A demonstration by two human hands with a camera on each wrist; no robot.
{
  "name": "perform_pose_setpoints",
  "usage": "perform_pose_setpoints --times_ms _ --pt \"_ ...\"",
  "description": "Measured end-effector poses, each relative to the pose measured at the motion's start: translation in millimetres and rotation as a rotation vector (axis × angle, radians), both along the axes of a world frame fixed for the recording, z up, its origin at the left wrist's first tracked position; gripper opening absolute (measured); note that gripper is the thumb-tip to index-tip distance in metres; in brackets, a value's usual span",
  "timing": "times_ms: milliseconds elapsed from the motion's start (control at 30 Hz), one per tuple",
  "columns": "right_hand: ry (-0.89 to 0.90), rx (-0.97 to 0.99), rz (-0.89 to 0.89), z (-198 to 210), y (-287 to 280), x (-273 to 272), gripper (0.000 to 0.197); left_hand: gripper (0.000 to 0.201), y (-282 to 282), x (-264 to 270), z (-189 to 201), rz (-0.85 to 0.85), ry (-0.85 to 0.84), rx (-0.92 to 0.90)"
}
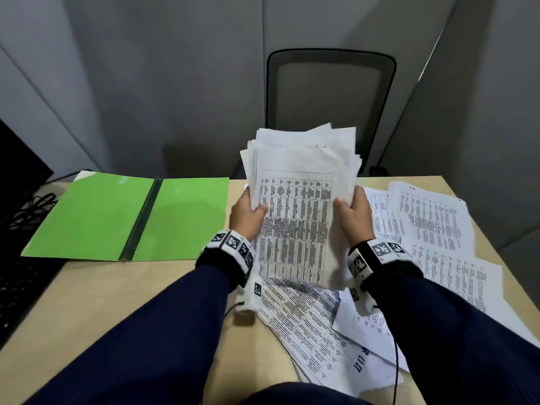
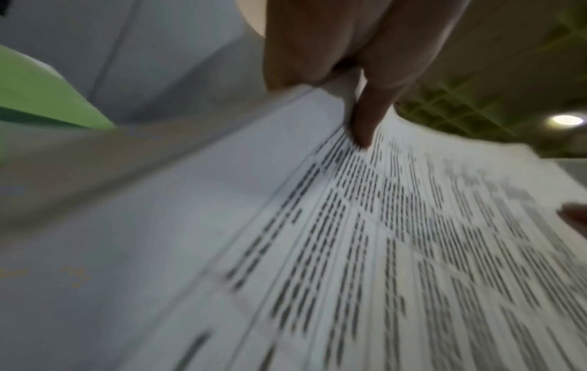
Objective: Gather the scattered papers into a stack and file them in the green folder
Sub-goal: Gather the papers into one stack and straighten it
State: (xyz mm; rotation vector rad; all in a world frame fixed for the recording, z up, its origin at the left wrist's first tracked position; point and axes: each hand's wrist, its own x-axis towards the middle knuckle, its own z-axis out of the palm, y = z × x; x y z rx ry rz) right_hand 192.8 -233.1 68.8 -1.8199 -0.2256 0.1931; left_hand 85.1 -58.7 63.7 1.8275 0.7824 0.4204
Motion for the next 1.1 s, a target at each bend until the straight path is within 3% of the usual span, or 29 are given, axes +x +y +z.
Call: perform_pose_setpoints --times_ms 200,300,367,500,600,733,900,967,1033,1100 --pt "0.282 -0.321 0.252 -25.3 9.8 7.2 0.046 0.043 50.4 -21.9 -21.1 0.068 0.150 -0.190" --pt "0.493 -0.323 0.369 -46.2 7.6 4.0 0.040 0.044 79.2 -42.1 -35.8 0.116 0.227 -0.212" --pt "0.529 -0.388 0.414 -60.0 6.4 7.5 0.033 0.045 100.3 -57.3 -45.8 0.182 0.269 -0.217" --pt "0.456 -0.552 0.362 -77.6 7.0 27.7 0.026 0.047 140.2 -85.9 -67.5 0.326 0.339 -0.222" --pt "0.254 -0.769 0.304 -79.1 9.8 42.2 0.025 0.043 156.7 -97.4 -81.3 0.357 0.428 -0.185" --pt "0.033 -1.148 0.374 -82.9 28.3 44.8 0.058 0.042 159.5 -101.1 -95.4 0.341 0.573 -0.096" --pt "-0.150 -1.237 0.654 -102.1 74.3 5.9 0.097 0.018 162.0 -93.9 -103.5 0.347 0.669 -0.030" --pt "-0.144 -1.301 0.690 -107.4 89.4 -10.8 0.110 0.026 164.3 -92.4 -103.9 0.329 0.700 0.000" --pt "-0.112 -1.357 0.659 -112.2 103.9 -22.0 0.117 0.032 166.0 -93.3 -104.3 0.319 0.704 -0.001" --pt "-0.073 -1.392 0.590 -114.8 114.9 -29.1 0.106 0.036 166.8 -95.0 -105.8 0.307 0.692 -0.002"
